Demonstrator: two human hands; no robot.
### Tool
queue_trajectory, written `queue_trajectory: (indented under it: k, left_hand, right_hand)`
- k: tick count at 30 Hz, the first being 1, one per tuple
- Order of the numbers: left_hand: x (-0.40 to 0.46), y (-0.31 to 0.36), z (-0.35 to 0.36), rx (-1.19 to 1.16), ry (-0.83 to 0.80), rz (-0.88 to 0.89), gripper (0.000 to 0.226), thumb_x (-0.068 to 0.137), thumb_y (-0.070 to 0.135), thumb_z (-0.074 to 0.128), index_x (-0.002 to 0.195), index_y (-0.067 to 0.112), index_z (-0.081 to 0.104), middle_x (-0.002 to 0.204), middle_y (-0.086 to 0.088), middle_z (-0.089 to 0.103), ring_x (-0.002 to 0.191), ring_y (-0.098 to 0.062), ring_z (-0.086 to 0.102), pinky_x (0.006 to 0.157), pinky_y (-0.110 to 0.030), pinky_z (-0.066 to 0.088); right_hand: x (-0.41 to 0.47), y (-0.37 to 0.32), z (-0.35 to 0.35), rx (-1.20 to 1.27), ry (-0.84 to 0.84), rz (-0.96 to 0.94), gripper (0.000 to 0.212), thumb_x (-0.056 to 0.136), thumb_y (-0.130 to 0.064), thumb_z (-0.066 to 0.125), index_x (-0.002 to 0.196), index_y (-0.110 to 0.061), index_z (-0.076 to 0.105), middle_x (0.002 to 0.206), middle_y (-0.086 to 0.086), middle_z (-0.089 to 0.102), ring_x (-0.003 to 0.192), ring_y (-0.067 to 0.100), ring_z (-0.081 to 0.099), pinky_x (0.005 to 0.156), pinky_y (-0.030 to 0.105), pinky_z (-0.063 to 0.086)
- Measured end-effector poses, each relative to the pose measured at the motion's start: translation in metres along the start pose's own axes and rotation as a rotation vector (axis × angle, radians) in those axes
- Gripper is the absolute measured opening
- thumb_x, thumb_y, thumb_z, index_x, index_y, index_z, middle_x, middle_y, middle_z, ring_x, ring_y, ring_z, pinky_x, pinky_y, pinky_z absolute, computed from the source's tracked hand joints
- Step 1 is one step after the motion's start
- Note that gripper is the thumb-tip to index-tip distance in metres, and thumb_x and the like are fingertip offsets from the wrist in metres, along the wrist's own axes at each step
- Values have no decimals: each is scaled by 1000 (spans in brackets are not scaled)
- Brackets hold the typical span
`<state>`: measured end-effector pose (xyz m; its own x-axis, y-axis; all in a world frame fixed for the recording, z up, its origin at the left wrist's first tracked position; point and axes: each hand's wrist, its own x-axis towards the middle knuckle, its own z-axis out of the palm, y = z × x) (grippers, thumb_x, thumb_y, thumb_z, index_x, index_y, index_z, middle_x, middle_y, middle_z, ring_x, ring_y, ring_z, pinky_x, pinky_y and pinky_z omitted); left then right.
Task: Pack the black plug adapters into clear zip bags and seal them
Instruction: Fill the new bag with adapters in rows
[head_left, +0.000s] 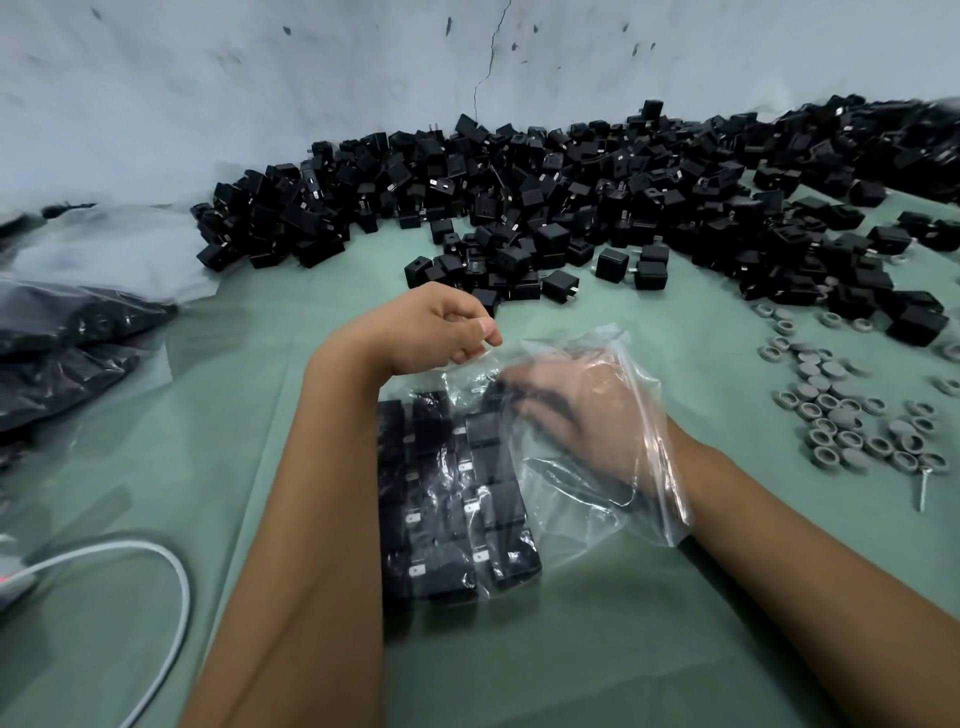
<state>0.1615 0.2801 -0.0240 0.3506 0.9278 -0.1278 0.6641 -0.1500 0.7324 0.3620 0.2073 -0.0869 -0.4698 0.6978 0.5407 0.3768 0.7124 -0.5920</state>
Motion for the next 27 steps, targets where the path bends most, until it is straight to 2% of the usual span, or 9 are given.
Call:
queue_trajectory:
  k: [2, 4, 7, 9, 11, 14, 19, 24, 27]
  left_hand:
    - [0, -1, -1, -2, -1, 0, 23, 105, 26, 55, 102, 17, 76, 95, -3, 74, 75, -5, 62, 61, -11, 47]
    - [0, -1, -1, 4, 0, 1, 22, 105, 26, 56, 101, 18, 76, 92, 0, 74, 74, -4, 62, 62, -12, 47]
    - [1, -1, -1, 22, 6, 1, 21, 105, 27, 56, 99, 22, 76, 90, 5, 75, 77, -5, 65, 67, -17, 49]
    - [2, -1, 0, 19, 6, 8, 23, 105, 26, 55, 97, 23, 76, 86, 7, 76, 76, -3, 67, 68, -18, 50]
    - [2, 0, 0, 14, 10, 17, 24, 106, 25, 54, 95, 23, 76, 87, 5, 77, 74, -1, 68, 66, -17, 50]
    - [3, -2, -1, 18, 30, 22, 24, 106, 26, 54, 96, 24, 76, 91, 4, 76, 73, 2, 68, 63, -12, 49]
    - [1, -2, -2, 32, 18, 11, 23, 106, 26, 54, 98, 21, 76, 90, 2, 76, 72, 1, 67, 60, -10, 48]
    - [-2, 3, -2, 56, -15, -2, 25, 106, 25, 54, 97, 20, 76, 88, 2, 75, 74, -1, 68, 69, -19, 52]
    - [-3, 3, -2, 93, -51, -29, 26, 106, 24, 53, 95, 16, 76, 87, 1, 74, 77, -11, 66, 73, -28, 53]
  right_hand:
    - [2, 8, -2, -56, -24, -25, 37, 106, -54, 39, 120, -34, 66, 103, -41, 60, 89, -19, 61, 68, -1, 47]
    - [3, 15, -3, -131, -31, -23, 32, 105, -35, 46, 125, -25, 69, 100, -32, 62, 94, -15, 60, 80, 9, 52]
    - [4, 17, -5, -192, -63, -96, 33, 102, -16, 50, 129, -13, 67, 113, -23, 52, 104, -25, 48, 90, -1, 39]
    - [5, 16, -7, -216, -87, -105, 36, 101, -5, 52, 133, -14, 65, 117, -17, 54, 102, -11, 55, 91, 8, 46]
    - [5, 18, -7, -239, -76, -86, 37, 101, -4, 51, 133, -13, 66, 116, -9, 62, 97, 6, 61, 88, 18, 52]
    - [5, 19, -7, -285, -77, -68, 34, 101, -9, 47, 126, -9, 71, 110, 3, 69, 97, 6, 58, 90, 15, 50]
    - [6, 14, -9, -265, -127, -114, 46, 98, -4, 39, 134, -10, 67, 124, 4, 65, 113, 8, 58, 99, 18, 50]
    - [8, 17, -10, -254, -106, -110, 43, 99, 5, 48, 134, -12, 66, 124, 2, 66, 113, 5, 58, 99, 19, 50]
    - [6, 22, -14, -252, -31, -90, 39, 98, 2, 51, 129, -15, 68, 117, 2, 72, 100, 2, 64, 88, 26, 57]
